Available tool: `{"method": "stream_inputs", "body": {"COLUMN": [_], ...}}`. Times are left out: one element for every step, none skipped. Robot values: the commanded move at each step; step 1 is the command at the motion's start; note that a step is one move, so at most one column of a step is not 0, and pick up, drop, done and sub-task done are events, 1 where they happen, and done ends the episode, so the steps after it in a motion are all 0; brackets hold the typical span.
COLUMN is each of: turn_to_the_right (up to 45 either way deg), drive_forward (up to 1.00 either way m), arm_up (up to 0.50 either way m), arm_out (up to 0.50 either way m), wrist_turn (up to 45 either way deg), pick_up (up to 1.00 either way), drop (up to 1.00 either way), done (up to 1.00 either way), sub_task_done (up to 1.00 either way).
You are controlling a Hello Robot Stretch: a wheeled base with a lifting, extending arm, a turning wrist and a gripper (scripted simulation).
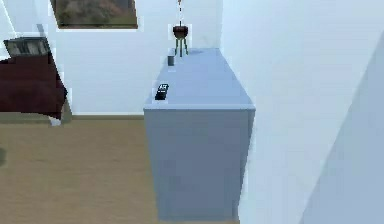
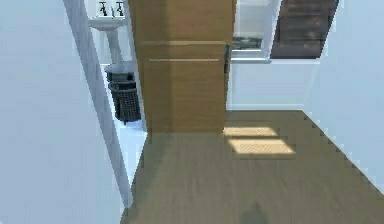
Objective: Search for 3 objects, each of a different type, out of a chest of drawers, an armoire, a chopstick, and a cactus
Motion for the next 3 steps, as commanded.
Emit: {"method": "stream_inputs", "body": {"turn_to_the_right": [-45.0,-45.0,-3.0], "drive_forward": [0.0,0.0,0.0], "arm_up": [0.0,0.0,0.0], "arm_out": [0.0,0.0,0.0], "wrist_turn": [0.0,0.0,0.0], "pick_up": [0.0,0.0,0.0], "drop": [0.0,0.0,0.0], "done": [0.0,0.0,0.0], "sub_task_done": [0.0,0.0,0.0]}}
